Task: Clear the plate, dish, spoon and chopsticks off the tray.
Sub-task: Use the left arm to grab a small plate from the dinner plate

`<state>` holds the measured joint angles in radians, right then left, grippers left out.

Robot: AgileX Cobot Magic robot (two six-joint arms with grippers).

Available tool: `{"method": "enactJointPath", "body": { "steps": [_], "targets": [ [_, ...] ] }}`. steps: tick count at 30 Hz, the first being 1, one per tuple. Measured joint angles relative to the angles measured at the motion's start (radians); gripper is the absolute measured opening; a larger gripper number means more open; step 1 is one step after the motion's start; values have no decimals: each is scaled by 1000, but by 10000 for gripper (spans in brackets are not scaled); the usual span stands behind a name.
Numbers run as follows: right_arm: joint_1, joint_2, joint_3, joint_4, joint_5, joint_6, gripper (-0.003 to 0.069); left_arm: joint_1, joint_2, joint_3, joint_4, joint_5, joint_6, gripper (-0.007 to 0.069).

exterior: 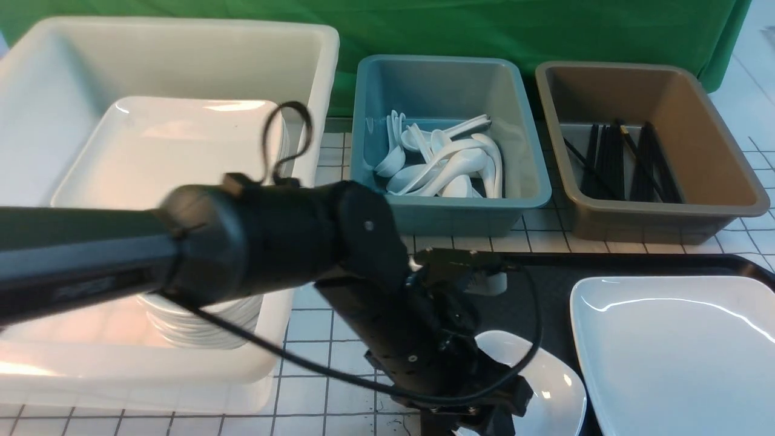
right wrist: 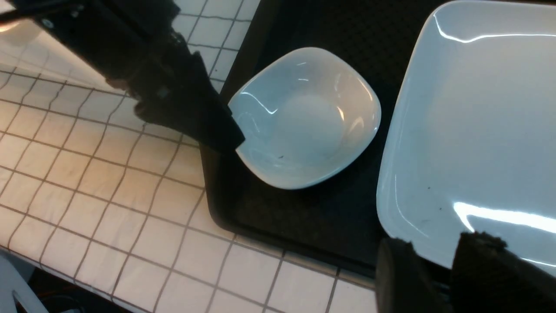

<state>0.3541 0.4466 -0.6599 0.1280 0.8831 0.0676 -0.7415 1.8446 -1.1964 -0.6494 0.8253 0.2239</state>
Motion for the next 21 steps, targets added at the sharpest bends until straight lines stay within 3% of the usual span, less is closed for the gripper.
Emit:
{"method": "enactJointPath", "body": {
  "steps": [6, 14, 21],
  "targets": [
    [0, 0, 0, 0, 0, 0, 239, -1, 107, -139, 105, 28, 13, 404],
    [0, 0, 75, 0, -1, 9, 239, -1, 188, -293, 353, -39, 14, 404],
    [0, -1, 151, 0, 4, 68, 239, -1, 220, -304, 381, -79, 16, 404]
  ]
}}
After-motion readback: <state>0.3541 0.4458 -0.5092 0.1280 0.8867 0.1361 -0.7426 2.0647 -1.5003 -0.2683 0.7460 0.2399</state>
